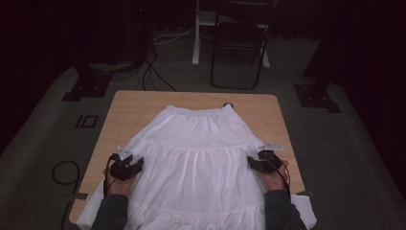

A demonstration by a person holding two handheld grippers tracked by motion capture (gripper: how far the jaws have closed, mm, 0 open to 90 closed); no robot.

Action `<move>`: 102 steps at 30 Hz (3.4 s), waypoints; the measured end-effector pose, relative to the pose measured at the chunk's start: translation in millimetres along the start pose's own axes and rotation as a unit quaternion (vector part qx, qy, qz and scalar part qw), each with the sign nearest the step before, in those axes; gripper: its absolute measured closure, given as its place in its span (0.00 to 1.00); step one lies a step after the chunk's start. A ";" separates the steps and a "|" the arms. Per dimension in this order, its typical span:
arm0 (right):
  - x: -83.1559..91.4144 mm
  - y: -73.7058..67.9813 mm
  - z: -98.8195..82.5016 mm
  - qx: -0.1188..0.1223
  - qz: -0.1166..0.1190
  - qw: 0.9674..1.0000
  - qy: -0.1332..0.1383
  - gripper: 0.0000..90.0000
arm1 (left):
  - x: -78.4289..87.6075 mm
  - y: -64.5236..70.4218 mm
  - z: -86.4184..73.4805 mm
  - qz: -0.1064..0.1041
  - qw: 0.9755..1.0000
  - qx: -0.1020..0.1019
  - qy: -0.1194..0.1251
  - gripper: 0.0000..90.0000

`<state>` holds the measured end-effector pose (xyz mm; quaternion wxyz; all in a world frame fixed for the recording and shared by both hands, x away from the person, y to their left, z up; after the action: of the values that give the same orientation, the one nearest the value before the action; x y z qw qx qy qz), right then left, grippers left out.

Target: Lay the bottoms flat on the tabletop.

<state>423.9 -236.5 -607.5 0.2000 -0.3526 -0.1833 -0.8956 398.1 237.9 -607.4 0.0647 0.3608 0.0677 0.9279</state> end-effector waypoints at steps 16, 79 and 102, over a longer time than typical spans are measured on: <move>-38.9 37.0 30.3 -0.010 -0.016 1.000 0.020 0.57 | -31.0 -14.7 32.9 0.018 1.000 0.016 0.005 0.62; 39.9 -20.0 23.7 0.055 0.016 0.998 0.041 0.60 | 32.1 -8.5 17.2 -0.016 0.999 -0.028 0.001 0.55; 109.8 19.5 -59.8 -0.004 -0.058 0.997 0.042 0.79 | 86.0 -49.5 -45.2 0.016 1.000 -0.003 -0.016 0.53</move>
<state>326.3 -306.3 -567.4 0.1541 -0.3046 -0.1912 -0.9203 308.1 297.5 -592.2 0.0521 0.3768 0.0576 0.9230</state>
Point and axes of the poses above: each handheld gripper's, and its own axes: x roughly backward along the jaws, z roughly out of its top, y roughly to its right, the point moved 9 cm from there along -x, roughly forward along the jaws, and after that the axes turned 14 degrees about x, right-handed, at the moved point
